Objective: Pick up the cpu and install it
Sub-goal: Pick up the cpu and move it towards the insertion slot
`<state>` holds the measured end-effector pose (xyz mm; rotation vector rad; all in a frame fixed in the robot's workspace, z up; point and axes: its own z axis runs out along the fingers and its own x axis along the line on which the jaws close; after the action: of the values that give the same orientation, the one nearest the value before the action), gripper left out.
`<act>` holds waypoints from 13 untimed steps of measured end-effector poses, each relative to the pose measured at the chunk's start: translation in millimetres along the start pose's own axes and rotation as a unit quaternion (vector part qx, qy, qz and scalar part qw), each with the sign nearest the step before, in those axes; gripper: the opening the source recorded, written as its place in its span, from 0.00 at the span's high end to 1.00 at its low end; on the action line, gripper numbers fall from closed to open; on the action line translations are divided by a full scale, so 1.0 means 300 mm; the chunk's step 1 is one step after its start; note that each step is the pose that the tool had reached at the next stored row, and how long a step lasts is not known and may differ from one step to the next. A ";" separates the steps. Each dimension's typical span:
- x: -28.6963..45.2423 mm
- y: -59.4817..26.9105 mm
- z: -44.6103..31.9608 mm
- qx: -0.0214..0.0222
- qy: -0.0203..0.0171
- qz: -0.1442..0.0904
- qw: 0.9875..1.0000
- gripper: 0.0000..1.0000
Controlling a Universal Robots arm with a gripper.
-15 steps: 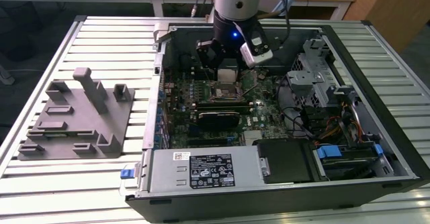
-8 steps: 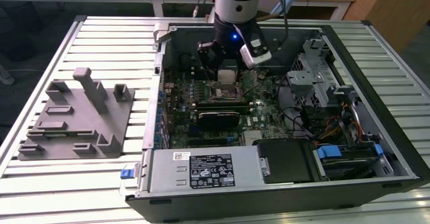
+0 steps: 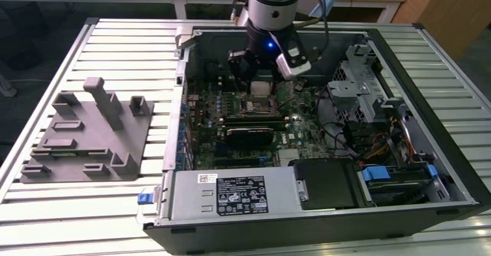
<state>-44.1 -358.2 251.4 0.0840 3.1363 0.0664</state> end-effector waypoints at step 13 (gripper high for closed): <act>-0.012 0.014 0.037 0.000 0.002 -0.002 1.000 0.45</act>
<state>-40.3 -353.8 240.5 0.0776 3.1399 0.0653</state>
